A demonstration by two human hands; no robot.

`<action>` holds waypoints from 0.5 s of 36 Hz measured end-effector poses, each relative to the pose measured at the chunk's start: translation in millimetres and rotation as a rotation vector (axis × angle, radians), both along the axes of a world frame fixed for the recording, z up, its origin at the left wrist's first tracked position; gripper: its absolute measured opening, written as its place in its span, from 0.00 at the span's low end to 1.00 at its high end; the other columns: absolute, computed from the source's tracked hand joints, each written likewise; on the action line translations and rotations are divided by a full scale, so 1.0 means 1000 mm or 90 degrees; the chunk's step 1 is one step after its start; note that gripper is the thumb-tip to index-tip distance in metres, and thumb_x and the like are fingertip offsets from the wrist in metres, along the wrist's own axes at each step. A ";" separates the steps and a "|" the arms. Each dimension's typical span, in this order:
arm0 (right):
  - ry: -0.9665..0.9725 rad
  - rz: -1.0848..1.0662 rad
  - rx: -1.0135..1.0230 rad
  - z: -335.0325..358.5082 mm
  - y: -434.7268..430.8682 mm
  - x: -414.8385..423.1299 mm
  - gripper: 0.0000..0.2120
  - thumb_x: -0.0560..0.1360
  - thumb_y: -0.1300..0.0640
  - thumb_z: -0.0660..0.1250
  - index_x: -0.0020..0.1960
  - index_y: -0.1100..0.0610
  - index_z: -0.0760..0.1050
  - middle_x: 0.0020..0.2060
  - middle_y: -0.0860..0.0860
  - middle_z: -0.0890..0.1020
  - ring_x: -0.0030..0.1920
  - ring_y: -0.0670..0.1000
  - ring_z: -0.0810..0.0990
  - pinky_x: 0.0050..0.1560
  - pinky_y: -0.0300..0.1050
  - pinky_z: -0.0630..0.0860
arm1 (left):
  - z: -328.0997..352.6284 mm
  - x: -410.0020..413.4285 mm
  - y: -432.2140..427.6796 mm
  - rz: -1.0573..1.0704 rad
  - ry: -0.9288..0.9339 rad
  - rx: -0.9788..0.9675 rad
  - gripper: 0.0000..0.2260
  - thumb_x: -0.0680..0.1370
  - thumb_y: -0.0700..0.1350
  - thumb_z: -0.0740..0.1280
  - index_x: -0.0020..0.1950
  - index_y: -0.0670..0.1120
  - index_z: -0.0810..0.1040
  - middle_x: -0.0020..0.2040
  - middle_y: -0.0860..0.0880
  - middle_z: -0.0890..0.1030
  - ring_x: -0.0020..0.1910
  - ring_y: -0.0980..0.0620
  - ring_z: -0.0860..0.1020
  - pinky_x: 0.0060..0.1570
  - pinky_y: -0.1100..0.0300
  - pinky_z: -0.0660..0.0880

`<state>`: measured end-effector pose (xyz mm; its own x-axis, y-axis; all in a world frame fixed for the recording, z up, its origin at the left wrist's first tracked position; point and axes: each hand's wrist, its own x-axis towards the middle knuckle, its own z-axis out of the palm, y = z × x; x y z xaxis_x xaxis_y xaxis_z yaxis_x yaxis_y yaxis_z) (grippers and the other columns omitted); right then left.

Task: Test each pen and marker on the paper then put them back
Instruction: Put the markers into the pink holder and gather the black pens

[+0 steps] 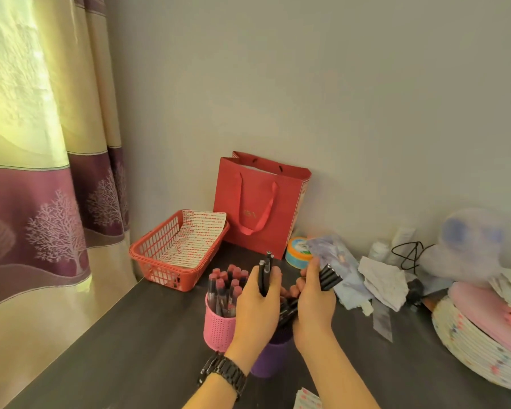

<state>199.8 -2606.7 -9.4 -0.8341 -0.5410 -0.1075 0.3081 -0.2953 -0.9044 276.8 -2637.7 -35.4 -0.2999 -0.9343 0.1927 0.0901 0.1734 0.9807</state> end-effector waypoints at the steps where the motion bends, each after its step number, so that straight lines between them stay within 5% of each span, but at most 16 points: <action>1: 0.013 -0.005 0.009 -0.003 -0.001 -0.001 0.19 0.79 0.42 0.67 0.41 0.58 0.76 0.23 0.45 0.72 0.26 0.46 0.71 0.33 0.46 0.72 | -0.001 -0.001 0.000 -0.001 -0.010 -0.005 0.07 0.82 0.56 0.64 0.46 0.58 0.77 0.40 0.53 0.84 0.40 0.57 0.82 0.44 0.59 0.78; 6: 0.146 0.030 0.045 -0.015 -0.001 0.004 0.11 0.77 0.46 0.71 0.45 0.54 0.81 0.32 0.46 0.84 0.35 0.45 0.84 0.42 0.48 0.78 | 0.003 0.000 0.000 -0.008 -0.033 -0.002 0.04 0.81 0.54 0.66 0.47 0.63 0.77 0.43 0.60 0.83 0.42 0.63 0.81 0.38 0.71 0.71; 10: 0.176 0.085 0.044 -0.015 0.002 0.008 0.19 0.70 0.39 0.74 0.55 0.49 0.80 0.47 0.47 0.87 0.48 0.47 0.86 0.53 0.51 0.81 | 0.004 0.002 0.000 -0.054 0.008 0.041 0.03 0.80 0.52 0.68 0.50 0.59 0.80 0.46 0.58 0.85 0.47 0.61 0.83 0.51 0.58 0.79; 13: 0.164 0.114 0.039 -0.009 0.005 0.009 0.28 0.63 0.32 0.73 0.56 0.48 0.78 0.47 0.46 0.86 0.48 0.47 0.86 0.50 0.49 0.80 | 0.005 0.004 -0.001 -0.060 0.047 0.058 0.04 0.80 0.52 0.68 0.53 0.56 0.80 0.49 0.57 0.85 0.50 0.60 0.83 0.55 0.54 0.79; 18: 0.218 0.110 0.044 -0.001 0.012 0.009 0.27 0.69 0.33 0.72 0.53 0.56 0.79 0.44 0.47 0.86 0.45 0.45 0.86 0.47 0.43 0.77 | 0.009 0.005 0.000 -0.079 0.077 0.062 0.08 0.83 0.50 0.63 0.57 0.52 0.80 0.51 0.53 0.85 0.53 0.57 0.83 0.58 0.52 0.78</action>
